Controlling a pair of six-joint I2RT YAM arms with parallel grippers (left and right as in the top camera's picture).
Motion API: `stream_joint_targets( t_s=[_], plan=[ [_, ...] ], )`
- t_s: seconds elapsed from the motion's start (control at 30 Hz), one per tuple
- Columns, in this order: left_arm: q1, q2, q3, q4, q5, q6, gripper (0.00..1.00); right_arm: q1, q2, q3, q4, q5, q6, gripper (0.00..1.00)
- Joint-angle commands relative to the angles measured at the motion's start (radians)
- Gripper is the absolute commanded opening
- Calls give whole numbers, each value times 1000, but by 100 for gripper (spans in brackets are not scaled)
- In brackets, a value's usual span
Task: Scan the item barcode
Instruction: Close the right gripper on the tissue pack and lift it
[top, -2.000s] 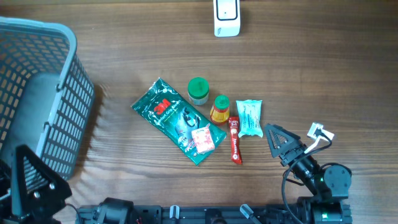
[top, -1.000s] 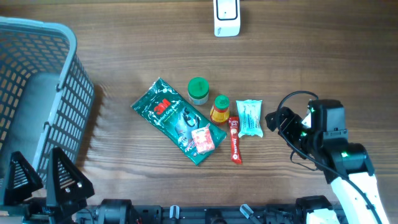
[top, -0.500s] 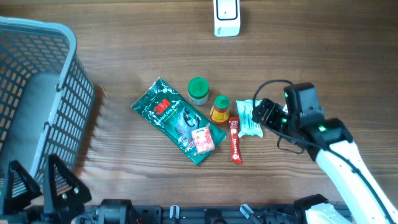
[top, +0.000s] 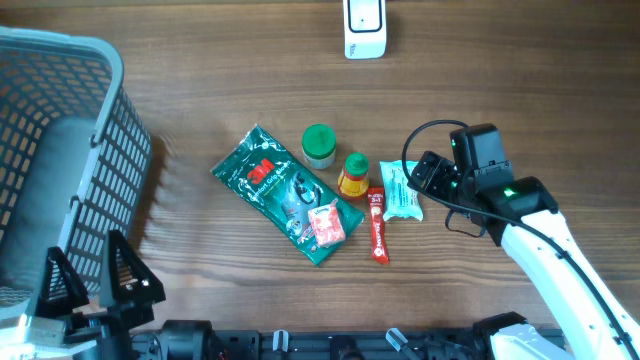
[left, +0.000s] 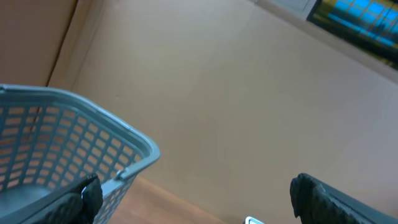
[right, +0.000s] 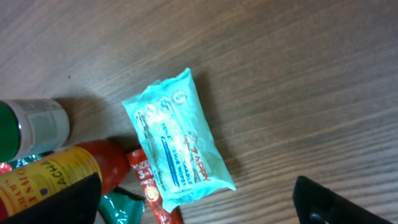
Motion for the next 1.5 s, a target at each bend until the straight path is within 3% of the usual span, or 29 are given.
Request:
stream_joint_targets(
  t_s=[0.0,0.03,0.2,0.33,0.63,0.93,1.03,1.07,1.23,1.47],
  plan=[
    [-6,-8,-3,-38,-10,-5,100,6,8,22,42,19,-69,85],
    [-6,-8,-3,-61,-10,-5,100,6,19,21,63,11,-79,78],
    [-6,-8,-3,-163,-10,-5,100,13,201,22,124,-64,-122,65],
    [-6,-8,-3,-177,-25,-5,100,87,304,22,203,-6,-140,66],
    [-6,-8,-3,-223,-25,-5,100,95,415,21,179,34,-224,60],
    [-6,-8,-3,-227,-25,-5,100,95,446,19,174,-5,-239,38],
    [-6,-8,-3,-226,-25,-5,100,94,446,19,174,-81,-139,18],
    [-6,-8,-3,-227,-25,-5,100,93,446,19,176,-134,-95,4],
    [-6,-8,-3,-227,-25,-5,100,58,420,27,182,-362,-75,4],
    [-6,-8,-3,-227,-25,-5,100,-120,343,27,50,-819,59,4]
  ],
)
